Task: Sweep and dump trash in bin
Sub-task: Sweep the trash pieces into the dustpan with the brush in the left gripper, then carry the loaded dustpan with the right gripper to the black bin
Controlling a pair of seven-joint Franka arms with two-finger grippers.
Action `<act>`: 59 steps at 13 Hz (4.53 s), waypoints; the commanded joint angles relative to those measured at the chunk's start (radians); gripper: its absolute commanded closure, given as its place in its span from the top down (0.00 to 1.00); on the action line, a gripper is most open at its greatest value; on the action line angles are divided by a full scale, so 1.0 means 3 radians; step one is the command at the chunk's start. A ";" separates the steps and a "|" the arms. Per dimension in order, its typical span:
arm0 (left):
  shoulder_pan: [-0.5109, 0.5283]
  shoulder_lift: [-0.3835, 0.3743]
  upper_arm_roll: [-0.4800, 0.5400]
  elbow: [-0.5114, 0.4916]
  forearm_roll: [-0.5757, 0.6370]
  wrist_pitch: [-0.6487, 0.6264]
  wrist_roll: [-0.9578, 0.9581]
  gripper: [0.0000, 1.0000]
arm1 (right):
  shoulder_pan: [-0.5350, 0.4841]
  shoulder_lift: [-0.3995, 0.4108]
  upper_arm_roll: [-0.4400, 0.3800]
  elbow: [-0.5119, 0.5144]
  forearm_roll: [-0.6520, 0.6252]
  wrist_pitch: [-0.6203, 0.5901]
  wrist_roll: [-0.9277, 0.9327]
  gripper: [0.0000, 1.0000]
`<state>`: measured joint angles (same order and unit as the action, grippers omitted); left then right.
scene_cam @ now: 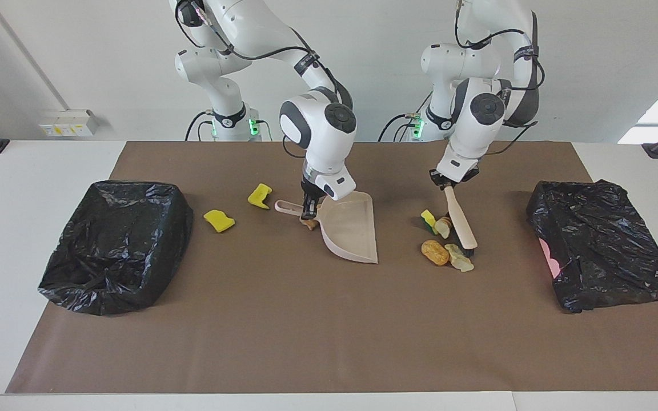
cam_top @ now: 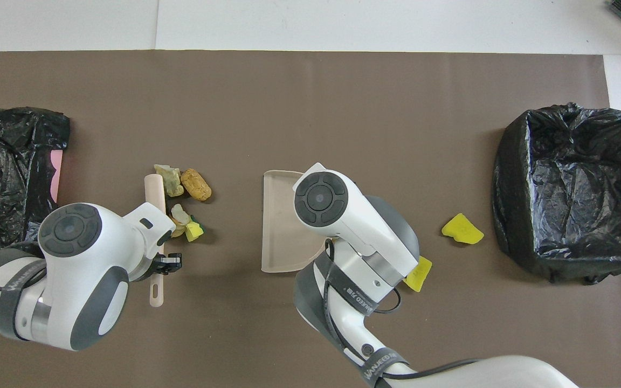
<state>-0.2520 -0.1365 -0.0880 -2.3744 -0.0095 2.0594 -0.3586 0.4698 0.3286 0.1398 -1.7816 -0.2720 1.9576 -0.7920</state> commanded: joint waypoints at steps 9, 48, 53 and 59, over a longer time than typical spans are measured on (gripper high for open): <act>-0.1082 -0.0015 0.0032 0.0081 -0.1123 0.0263 -0.0001 0.00 | 0.0034 0.0035 0.0015 -0.0023 -0.0049 0.0117 -0.0014 0.00; -0.0832 0.0052 0.0084 0.1181 -0.0301 -0.1356 -0.0577 0.00 | -0.0420 -0.0226 0.0015 0.0216 0.0206 -0.0322 -0.0294 0.00; -0.0873 -0.0158 0.0063 0.1125 -0.0346 -0.1680 -0.0727 0.00 | -0.0870 -0.0359 -0.0001 0.0477 0.0416 -0.0777 -0.0938 0.00; -0.1372 -0.0313 0.0063 0.0168 -0.0633 -0.0361 -0.0890 0.00 | -0.1468 -0.0558 -0.0016 0.0621 0.0401 -0.1105 -0.1573 0.00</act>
<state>-0.5764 -0.2256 -0.0802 -2.2456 -0.1915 1.8754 -0.5734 0.0773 0.1931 0.1274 -1.5974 -0.1715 1.6560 -1.2175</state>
